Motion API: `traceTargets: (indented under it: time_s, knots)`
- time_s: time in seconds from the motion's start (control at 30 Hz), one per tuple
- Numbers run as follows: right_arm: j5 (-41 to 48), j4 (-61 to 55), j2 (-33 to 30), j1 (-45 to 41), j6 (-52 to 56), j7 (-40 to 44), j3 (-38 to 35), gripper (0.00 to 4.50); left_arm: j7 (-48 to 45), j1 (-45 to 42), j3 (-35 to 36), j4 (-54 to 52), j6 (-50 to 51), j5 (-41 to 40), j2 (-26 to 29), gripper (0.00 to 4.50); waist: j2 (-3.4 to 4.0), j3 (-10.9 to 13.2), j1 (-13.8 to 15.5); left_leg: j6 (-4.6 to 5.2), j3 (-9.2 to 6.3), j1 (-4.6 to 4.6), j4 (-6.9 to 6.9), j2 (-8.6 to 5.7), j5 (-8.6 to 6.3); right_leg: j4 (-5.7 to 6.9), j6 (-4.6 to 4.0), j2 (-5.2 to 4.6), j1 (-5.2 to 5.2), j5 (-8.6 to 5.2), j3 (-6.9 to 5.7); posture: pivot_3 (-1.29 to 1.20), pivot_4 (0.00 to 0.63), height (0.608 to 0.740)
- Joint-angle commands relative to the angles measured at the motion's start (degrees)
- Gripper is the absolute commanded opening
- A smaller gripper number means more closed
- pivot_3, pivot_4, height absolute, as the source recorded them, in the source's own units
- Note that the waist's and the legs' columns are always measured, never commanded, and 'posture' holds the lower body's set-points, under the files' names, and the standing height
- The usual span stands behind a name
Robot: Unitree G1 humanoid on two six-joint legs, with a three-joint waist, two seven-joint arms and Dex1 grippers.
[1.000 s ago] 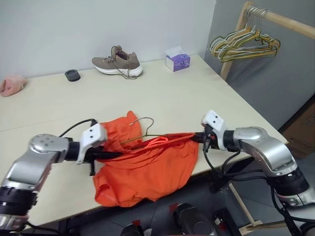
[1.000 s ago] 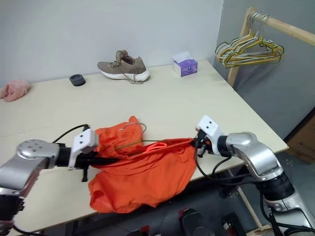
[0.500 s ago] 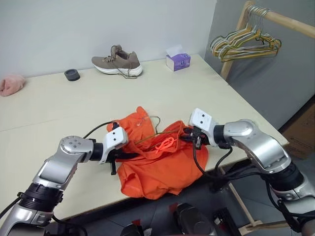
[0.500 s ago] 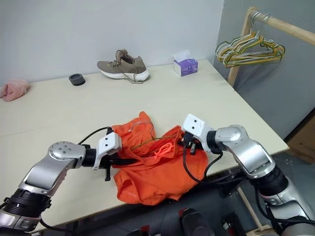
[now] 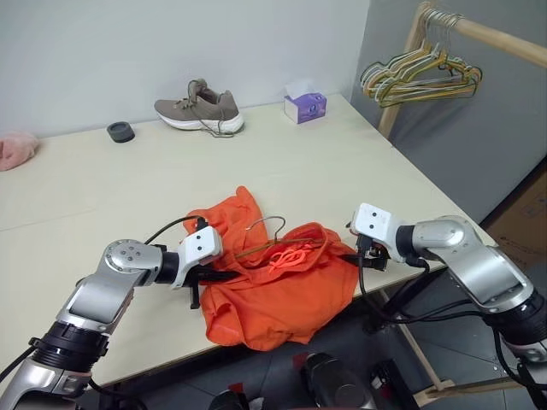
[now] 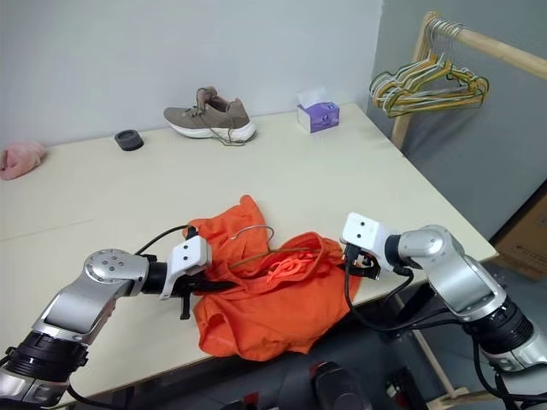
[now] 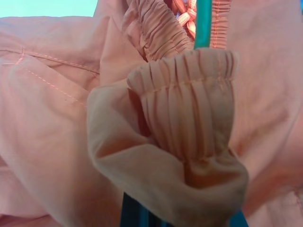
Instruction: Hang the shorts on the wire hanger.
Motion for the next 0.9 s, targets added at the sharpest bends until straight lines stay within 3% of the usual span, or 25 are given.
traceTargets:
  time_s: [0.03, 0.27, 0.37, 0.67, 0.77, 0.9]
  knots:
    - [-2.3, 4.7, 2.2, -3.2, -4.2, 2.0, 2.4, 3.80, -0.7, -0.5, -0.2, -0.8, -0.8, 0.2, 0.3, 0.00, 0.00, 0.0, -0.3, 0.00, 0.00, 0.00, 0.01, 0.00, 0.00, 0.00, 0.01, 0.00, 0.00, 0.01, 0.00, -0.25, 0.055, 0.740]
    - [-5.8, 16.3, 6.4, -10.8, -11.9, 10.4, 8.5, 3.80, -1.5, -0.9, -0.1, -0.8, -0.7, 0.0, 0.2, 0.00, 0.00, 0.0, -0.8, 0.00, -0.01, 0.00, 0.00, 0.00, 0.00, 0.01, 0.02, 0.00, 0.01, 0.01, -0.01, -0.24, 0.052, 0.740]
    - [-6.0, 20.1, 8.7, -13.7, -14.1, 13.7, 9.4, 3.20, -1.9, -0.7, 0.3, -1.3, -0.3, -0.8, 0.0, 0.00, 0.01, 0.0, -0.8, 0.00, -0.02, 0.00, 0.00, 0.00, 0.00, 0.01, 0.02, 0.00, 0.01, 0.01, -0.03, -0.23, 0.052, 0.740]
    - [-6.2, 20.3, 9.7, -15.5, -14.7, 20.1, 8.4, 0.05, -0.2, -0.2, 1.8, -1.5, -0.6, -2.0, -1.3, 0.00, 0.01, 0.0, -0.4, 0.00, -0.03, -0.02, 0.02, 0.00, 0.00, 0.03, 0.02, 0.00, 0.01, 0.01, -0.02, -0.23, 0.053, 0.740]
    - [-5.7, 19.3, 9.4, -15.5, -14.0, 21.2, 7.4, 0.05, 1.3, -0.7, 4.4, -1.3, 1.6, -5.5, -3.9, 0.00, 0.01, 0.0, -0.4, 0.00, -0.03, -0.01, 0.04, -0.01, 0.00, 0.07, 0.02, 0.00, 0.02, 0.01, -0.02, -0.23, 0.053, 0.740]
    - [-5.2, 18.4, 8.8, -15.4, -13.2, 21.9, 5.9, 0.00, 0.5, -0.5, 7.7, -0.8, 3.9, -8.9, -4.6, 1.08, 0.01, 0.0, -0.5, 0.00, -0.07, -0.01, 0.07, 0.00, 0.00, 0.09, 0.02, 0.00, 0.02, 0.01, -0.07, -0.24, 0.054, 0.740]
